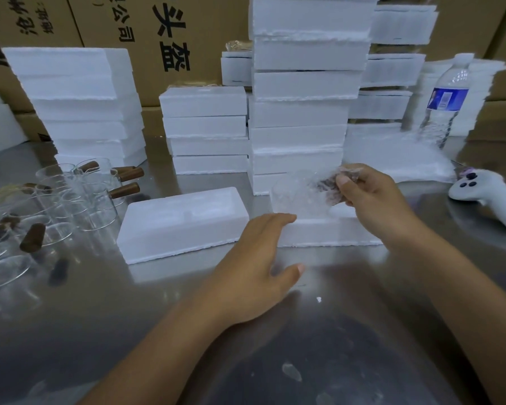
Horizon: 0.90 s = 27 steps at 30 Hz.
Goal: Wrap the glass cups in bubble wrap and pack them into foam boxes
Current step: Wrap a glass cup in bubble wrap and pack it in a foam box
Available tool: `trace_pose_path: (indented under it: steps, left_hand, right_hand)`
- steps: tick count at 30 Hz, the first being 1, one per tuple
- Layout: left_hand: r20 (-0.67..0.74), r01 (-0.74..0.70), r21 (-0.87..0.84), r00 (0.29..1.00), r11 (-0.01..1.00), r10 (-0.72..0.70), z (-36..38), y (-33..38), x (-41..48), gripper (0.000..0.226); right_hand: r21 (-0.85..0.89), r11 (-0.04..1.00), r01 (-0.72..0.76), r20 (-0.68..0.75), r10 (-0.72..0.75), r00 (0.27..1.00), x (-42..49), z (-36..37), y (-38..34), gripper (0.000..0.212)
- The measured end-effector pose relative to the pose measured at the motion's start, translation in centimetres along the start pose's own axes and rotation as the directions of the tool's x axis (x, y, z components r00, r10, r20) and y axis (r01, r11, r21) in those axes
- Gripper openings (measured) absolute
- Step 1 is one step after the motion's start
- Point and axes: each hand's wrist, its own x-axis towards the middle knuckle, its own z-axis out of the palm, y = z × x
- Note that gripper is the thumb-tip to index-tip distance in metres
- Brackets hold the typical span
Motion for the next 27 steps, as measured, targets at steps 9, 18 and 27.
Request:
trace_pose_path:
  steps: [9, 18, 27]
  left_hand:
    - [-0.041, -0.04, 0.22, 0.998, 0.975, 0.05, -0.7, -0.2, -0.2, 0.06]
    - [-0.24, 0.048, 0.18, 0.971, 0.982, -0.003, -1.6, -0.7, 0.0, 0.034]
    - [-0.303, 0.378, 0.21, 0.902, 0.902, -0.307, -3.0, -2.3, 0.0, 0.043]
  right_hand:
    - [-0.45, 0.893, 0.007, -0.024, -0.02, 1.0, 0.0, -1.2, 1.7, 0.015]
    - [-0.422, 0.906, -0.004, 0.067, 0.036, 0.997, -0.5, -1.0, 1.6, 0.013]
    - [-0.133, 0.955, -0.265, -0.246, 0.227, 0.942, 0.4, -1.7, 2.0, 0.01]
